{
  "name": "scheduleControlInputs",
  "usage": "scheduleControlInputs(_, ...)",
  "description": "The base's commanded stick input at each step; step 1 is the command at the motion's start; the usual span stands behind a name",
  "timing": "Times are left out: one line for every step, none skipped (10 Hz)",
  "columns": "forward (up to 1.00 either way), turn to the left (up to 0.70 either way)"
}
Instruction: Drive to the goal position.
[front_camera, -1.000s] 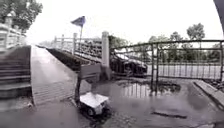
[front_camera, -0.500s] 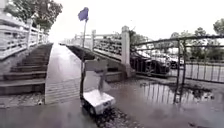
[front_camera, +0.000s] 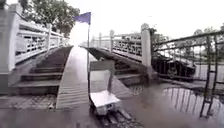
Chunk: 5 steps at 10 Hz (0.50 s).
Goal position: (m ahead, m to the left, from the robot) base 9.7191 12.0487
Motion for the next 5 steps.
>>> scheduleControlInputs(0.45, 0.25)
scheduleControlInputs(0.45, 0.03)
scheduleControlInputs(0.45, 0.03)
scheduleControlInputs(0.45, 0.03)
scheduleControlInputs(0.45, 0.03)
